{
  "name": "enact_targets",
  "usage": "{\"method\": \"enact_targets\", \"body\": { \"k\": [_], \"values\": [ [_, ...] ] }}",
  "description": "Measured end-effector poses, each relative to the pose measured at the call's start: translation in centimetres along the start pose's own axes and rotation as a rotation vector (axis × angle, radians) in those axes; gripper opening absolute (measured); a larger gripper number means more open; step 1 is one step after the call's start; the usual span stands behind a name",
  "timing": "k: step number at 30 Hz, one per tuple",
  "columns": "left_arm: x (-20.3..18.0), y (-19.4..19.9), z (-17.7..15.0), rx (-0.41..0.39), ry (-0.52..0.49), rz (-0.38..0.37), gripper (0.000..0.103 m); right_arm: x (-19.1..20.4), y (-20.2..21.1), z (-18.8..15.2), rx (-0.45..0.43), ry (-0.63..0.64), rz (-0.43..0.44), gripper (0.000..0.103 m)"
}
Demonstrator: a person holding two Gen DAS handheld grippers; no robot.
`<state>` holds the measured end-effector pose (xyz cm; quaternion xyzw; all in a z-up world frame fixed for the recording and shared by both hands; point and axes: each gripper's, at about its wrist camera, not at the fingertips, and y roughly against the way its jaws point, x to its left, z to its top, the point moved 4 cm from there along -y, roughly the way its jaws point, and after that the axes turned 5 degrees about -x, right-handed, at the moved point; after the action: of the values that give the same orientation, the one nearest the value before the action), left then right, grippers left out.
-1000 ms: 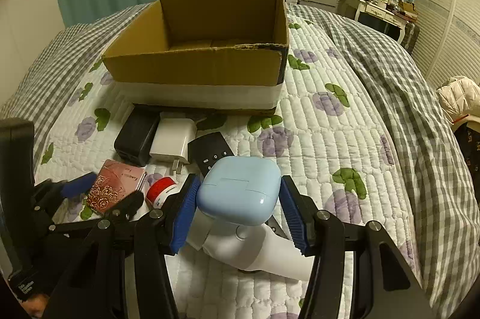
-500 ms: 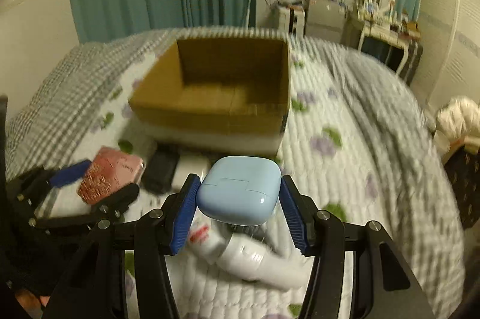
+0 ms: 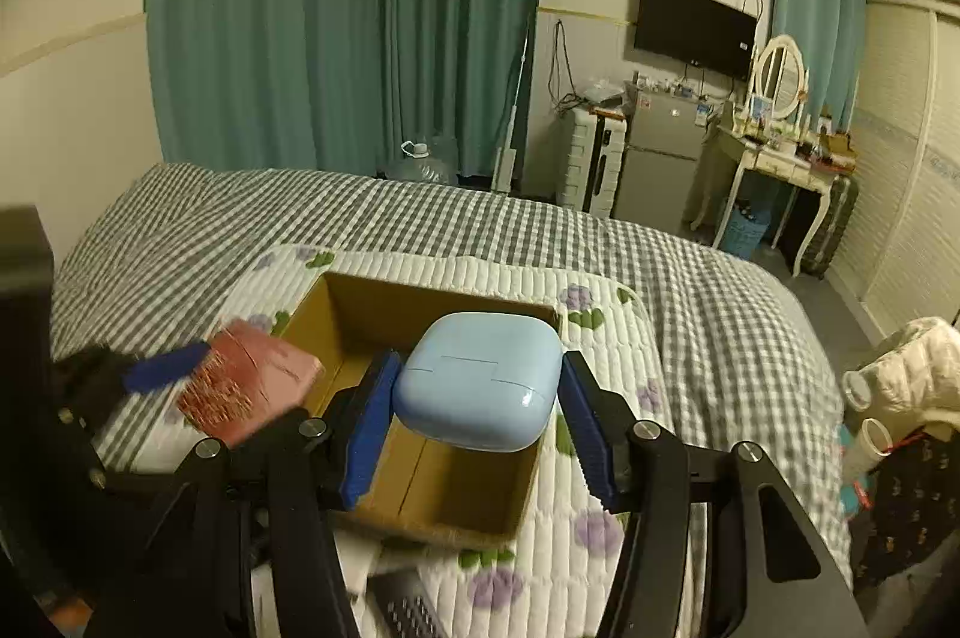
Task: Organize rigid objects
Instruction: 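Grasp the pink card case with left tool and drop it in box while right tool grasps blue earbud case, then release the blue earbud case into the box with the right tool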
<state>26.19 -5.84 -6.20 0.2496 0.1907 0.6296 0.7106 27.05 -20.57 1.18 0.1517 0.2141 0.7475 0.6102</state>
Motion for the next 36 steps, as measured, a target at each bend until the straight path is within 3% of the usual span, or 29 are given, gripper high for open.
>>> {"method": "enact_targets", "body": {
  "k": [12,16,20,22,23,24,28,36],
  "values": [
    [0.4,-8.2,-2.0,0.067,0.004,-0.016,0.074,-1.6,-9.1,-3.0,0.081,0.006,0.023,0.054],
    [0.7,-8.1,-1.9,0.037,0.015,-0.008,0.085,-1.7,-10.4,-3.1,0.082,0.015,0.028,0.054],
    [0.3,-7.2,-1.2,0.024,-0.005,-0.003,0.085,-2.0,-11.1,-2.8,0.077,-0.032,0.05,0.054],
    [0.3,-6.6,-0.8,0.021,-0.005,-0.004,0.086,-2.4,-11.0,-2.5,0.072,-0.046,0.034,0.061],
    [0.3,-6.1,-0.7,0.02,0.0,-0.005,0.087,-2.7,-10.6,-2.2,0.065,-0.051,0.016,0.076],
    [0.4,-5.5,-0.6,0.019,0.004,-0.006,0.091,-2.9,-10.0,-2.0,0.053,-0.056,0.008,0.083],
    [0.7,-1.9,-0.2,-0.015,0.013,0.004,0.1,-3.5,-6.7,-1.1,0.035,-0.044,-0.006,0.084],
    [1.1,6.6,-1.2,-0.056,0.013,-0.006,0.103,-4.6,3.4,-1.9,0.005,-0.011,-0.034,0.091]
  ]
}}
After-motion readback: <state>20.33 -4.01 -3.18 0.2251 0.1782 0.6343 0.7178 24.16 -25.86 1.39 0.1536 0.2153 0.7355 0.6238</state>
